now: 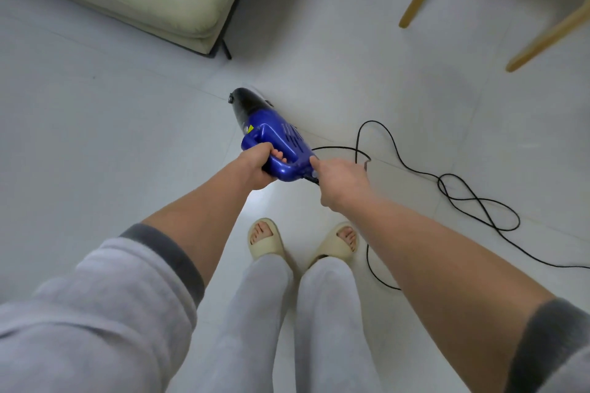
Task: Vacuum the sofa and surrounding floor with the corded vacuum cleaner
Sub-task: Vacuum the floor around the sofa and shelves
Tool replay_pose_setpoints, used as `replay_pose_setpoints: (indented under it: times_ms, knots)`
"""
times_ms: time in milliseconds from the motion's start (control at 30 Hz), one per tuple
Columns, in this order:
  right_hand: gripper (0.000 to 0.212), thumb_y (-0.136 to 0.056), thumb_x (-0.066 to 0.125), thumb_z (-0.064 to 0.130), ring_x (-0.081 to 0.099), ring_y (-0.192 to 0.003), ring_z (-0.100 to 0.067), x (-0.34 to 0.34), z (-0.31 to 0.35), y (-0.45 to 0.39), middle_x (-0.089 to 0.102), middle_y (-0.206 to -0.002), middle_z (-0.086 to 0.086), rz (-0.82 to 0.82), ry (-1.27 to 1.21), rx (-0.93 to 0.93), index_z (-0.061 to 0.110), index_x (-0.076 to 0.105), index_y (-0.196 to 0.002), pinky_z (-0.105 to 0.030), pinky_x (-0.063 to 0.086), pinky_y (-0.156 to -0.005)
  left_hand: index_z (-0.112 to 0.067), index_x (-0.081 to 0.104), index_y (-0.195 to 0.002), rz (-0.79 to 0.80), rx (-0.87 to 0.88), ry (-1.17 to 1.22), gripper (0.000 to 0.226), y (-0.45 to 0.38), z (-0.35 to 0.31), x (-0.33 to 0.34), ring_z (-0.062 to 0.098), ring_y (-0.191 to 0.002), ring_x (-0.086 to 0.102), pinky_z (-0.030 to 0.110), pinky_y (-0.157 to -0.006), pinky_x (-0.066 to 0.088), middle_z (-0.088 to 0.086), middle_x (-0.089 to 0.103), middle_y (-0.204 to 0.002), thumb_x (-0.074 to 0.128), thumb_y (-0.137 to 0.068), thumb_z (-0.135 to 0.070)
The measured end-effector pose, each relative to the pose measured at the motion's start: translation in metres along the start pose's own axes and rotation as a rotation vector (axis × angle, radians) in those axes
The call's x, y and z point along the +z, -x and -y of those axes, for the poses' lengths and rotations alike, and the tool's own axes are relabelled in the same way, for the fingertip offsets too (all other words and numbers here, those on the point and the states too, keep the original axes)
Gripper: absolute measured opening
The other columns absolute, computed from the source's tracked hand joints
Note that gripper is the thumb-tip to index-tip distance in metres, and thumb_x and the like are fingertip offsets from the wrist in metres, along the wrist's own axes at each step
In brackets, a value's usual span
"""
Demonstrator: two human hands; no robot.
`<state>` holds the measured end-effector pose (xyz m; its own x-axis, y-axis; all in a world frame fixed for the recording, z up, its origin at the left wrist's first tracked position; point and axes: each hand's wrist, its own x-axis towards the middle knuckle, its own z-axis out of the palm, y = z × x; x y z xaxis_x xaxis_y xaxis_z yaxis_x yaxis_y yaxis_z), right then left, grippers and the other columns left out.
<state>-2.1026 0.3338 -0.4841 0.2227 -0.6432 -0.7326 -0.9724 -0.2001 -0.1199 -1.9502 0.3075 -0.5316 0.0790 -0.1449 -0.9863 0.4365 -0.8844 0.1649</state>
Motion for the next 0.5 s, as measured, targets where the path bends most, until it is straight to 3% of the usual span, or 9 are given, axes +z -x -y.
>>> replay_pose_setpoints:
  times_ms: [167,367,500]
  knots:
    - [0.057,-0.084,0.058,0.009,0.057,-0.101,-0.025,-0.008,0.012,-0.010,0.058,-0.110,-0.004,-0.018,-0.048,0.068,0.021,0.040,-0.136,-0.031,0.041,-0.069,-0.009,0.052,-0.075,0.031,0.043,-0.057,0.021,0.003,-0.026,0.003,0.011,-0.056,0.050,0.024,-0.063,0.052,0.001,0.050,-0.063,0.044,-0.093,-0.001]
    - [0.049,-0.079,0.064,0.010,0.054,-0.089,-0.024,-0.014,0.018,-0.011,0.055,-0.096,-0.001,0.029,-0.076,0.068,0.020,0.045,-0.122,-0.031,0.041,-0.065,-0.008,0.054,-0.079,0.048,0.052,-0.084,0.017,0.002,-0.029,-0.003,0.010,-0.055,0.051,0.024,-0.060,0.051,0.001,0.051,-0.063,0.045,-0.093,-0.002]
    - [0.057,-0.079,0.064,0.009,0.056,-0.083,-0.022,-0.004,0.023,0.000,0.056,-0.094,-0.002,0.081,-0.072,0.036,0.023,0.040,-0.129,-0.032,0.044,-0.062,-0.008,0.055,-0.084,0.022,0.010,-0.118,0.014,0.005,-0.016,-0.014,0.011,-0.057,0.052,0.025,-0.061,0.052,0.002,0.053,-0.065,0.047,-0.093,-0.001]
